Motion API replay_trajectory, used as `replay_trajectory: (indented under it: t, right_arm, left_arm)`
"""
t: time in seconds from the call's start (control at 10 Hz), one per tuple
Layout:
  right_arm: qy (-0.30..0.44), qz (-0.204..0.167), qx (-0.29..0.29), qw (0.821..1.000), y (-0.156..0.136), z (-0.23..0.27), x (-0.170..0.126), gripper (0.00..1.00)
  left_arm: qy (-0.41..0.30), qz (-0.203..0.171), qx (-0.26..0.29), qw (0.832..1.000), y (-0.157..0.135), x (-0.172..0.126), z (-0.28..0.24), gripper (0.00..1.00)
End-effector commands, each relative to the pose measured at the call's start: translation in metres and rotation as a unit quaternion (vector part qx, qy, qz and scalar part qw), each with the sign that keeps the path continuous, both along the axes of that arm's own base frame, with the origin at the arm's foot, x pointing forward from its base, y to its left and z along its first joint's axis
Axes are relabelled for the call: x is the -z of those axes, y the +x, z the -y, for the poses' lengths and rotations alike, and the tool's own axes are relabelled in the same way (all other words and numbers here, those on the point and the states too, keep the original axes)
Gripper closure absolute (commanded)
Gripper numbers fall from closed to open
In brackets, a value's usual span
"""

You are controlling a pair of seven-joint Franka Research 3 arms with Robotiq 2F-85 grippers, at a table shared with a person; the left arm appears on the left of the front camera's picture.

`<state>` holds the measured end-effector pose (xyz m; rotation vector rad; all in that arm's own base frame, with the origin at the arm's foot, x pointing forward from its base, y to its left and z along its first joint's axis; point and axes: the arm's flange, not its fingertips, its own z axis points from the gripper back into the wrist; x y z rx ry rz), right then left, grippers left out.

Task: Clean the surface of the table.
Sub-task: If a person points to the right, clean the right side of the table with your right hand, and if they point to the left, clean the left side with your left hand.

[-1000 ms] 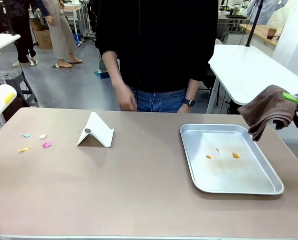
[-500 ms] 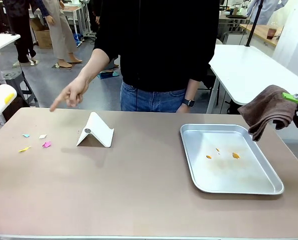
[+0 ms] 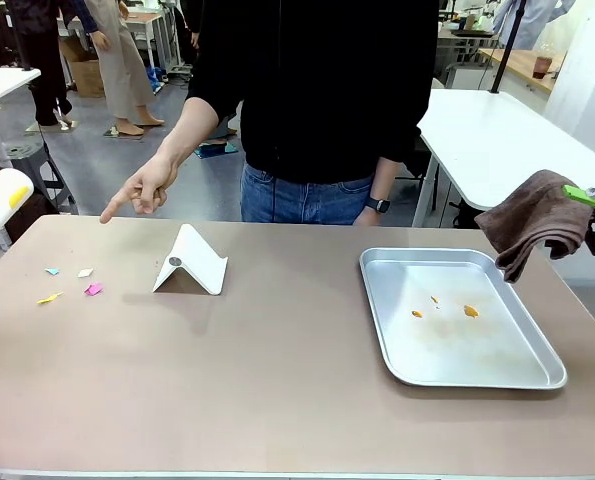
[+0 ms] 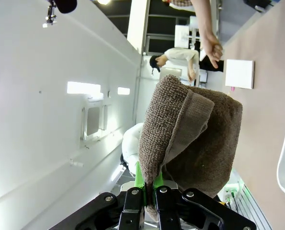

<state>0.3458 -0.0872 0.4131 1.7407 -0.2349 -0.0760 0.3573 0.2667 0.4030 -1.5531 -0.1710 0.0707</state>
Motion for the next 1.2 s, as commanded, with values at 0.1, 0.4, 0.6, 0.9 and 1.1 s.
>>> replay_trajectory:
  t: [0.1, 0.4, 0.6, 0.9, 1.1]
  right_arm:
    - [0.005, 0.004, -0.003, 1.0, 0.0, 0.004, -0.003, 1.0]
    - [0.005, 0.004, -0.003, 1.0, 0.0, 0.004, -0.003, 1.0]
    - [0.005, 0.004, -0.003, 1.0, 0.0, 0.004, -0.003, 1.0]
    - [0.005, 0.004, -0.003, 1.0, 0.0, 0.004, -0.003, 1.0]
    - [0.005, 0.004, -0.003, 1.0, 0.0, 0.004, -0.003, 1.0]
  left_arm:
    - [-0.005, 0.006, 0.0, 1.0, -0.005, -0.003, 0.002, 1.0]
    - [0.045, 0.006, -0.019, 0.999, 0.004, -0.001, 0.0, 0.78]
    - [0.103, 0.0, -0.054, 0.993, 0.012, 0.0, -0.001, 0.78]
    - [0.183, -0.02, -0.119, 0.976, 0.023, -0.004, -0.021, 0.78]
    - [0.206, -0.055, -0.143, 0.966, 0.032, 0.003, -0.026, 0.78]
